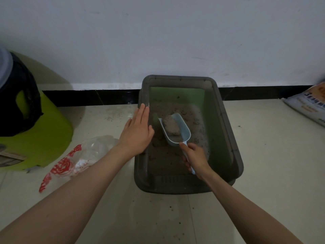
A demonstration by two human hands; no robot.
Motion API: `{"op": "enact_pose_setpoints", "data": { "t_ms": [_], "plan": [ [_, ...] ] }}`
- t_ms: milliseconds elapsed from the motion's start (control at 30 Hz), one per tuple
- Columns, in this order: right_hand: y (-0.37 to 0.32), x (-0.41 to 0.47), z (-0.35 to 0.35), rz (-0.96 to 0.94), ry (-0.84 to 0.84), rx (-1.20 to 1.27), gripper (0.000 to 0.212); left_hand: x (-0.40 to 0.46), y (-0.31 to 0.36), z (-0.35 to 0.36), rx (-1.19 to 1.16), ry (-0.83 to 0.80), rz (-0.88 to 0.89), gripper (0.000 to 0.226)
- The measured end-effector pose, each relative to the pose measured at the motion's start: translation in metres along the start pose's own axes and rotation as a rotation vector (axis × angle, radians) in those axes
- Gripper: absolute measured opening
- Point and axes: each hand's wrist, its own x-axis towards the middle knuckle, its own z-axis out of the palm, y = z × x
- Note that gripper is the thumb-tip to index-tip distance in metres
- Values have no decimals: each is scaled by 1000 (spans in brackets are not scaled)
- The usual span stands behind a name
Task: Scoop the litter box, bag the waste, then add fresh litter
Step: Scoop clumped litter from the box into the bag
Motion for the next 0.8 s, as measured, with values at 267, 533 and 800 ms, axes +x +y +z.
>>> {"op": "enact_pose_setpoints", "data": {
  "t_ms": [267, 533, 800],
  "plan": [
    [-9, 9, -2, -128, 60, -95, 24, 0, 1, 1, -9, -1, -12, 61],
    [-5, 7, 0, -225, 115, 31, 23, 0, 0, 4, -23, 6, -7, 60],
    [-5, 4, -11, -290, 224, 62, 23, 1, -1, 1, 18, -3, -6, 61]
  ]
}}
